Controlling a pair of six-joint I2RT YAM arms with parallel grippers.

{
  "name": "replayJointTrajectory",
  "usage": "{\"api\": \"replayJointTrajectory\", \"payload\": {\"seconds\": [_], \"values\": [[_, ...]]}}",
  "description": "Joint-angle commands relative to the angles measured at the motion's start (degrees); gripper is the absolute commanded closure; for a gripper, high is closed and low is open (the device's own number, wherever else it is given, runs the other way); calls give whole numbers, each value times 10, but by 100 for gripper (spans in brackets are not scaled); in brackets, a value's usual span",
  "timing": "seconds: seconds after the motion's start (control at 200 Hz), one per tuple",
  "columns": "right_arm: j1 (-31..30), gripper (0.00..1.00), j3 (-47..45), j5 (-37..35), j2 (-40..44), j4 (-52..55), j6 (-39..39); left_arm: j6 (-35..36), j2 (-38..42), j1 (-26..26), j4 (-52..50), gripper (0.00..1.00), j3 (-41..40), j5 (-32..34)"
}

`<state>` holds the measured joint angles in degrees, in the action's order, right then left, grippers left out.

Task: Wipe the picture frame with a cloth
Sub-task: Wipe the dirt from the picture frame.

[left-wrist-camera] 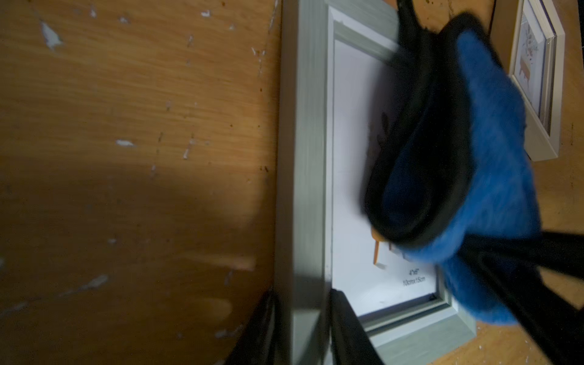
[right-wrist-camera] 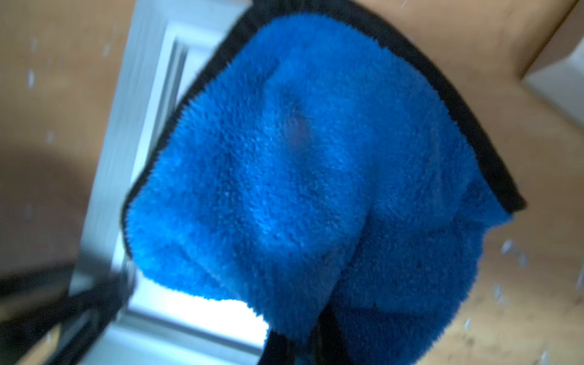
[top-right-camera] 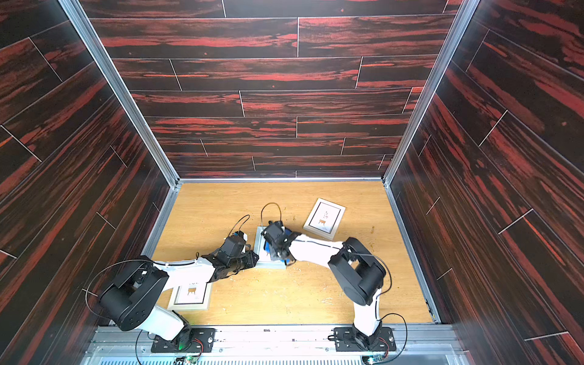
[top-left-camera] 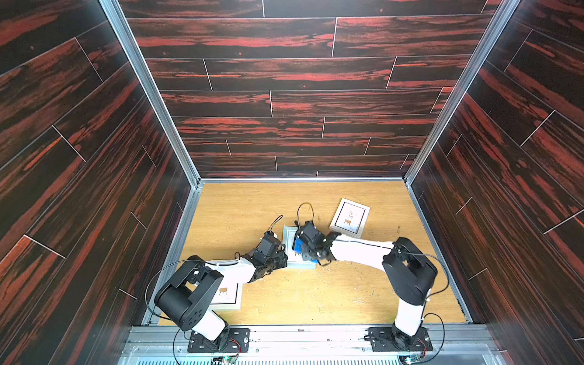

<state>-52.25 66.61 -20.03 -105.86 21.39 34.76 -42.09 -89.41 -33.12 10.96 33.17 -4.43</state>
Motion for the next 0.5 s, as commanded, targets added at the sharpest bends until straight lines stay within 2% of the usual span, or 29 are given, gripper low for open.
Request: {"api": "replayJointTrajectory", "payload": {"seconds": [0.0, 0.246, 0.491], "values": [[-1, 100, -30, 35, -1, 5, 27, -9, -22, 0, -117, 69, -32, 11], [24, 100, 97, 7, -65, 32, 1, -8, -18, 0, -120, 69, -32, 10], [-18, 100, -33, 61, 10, 4, 41, -18, -19, 0, -111, 69, -33, 13]]}}
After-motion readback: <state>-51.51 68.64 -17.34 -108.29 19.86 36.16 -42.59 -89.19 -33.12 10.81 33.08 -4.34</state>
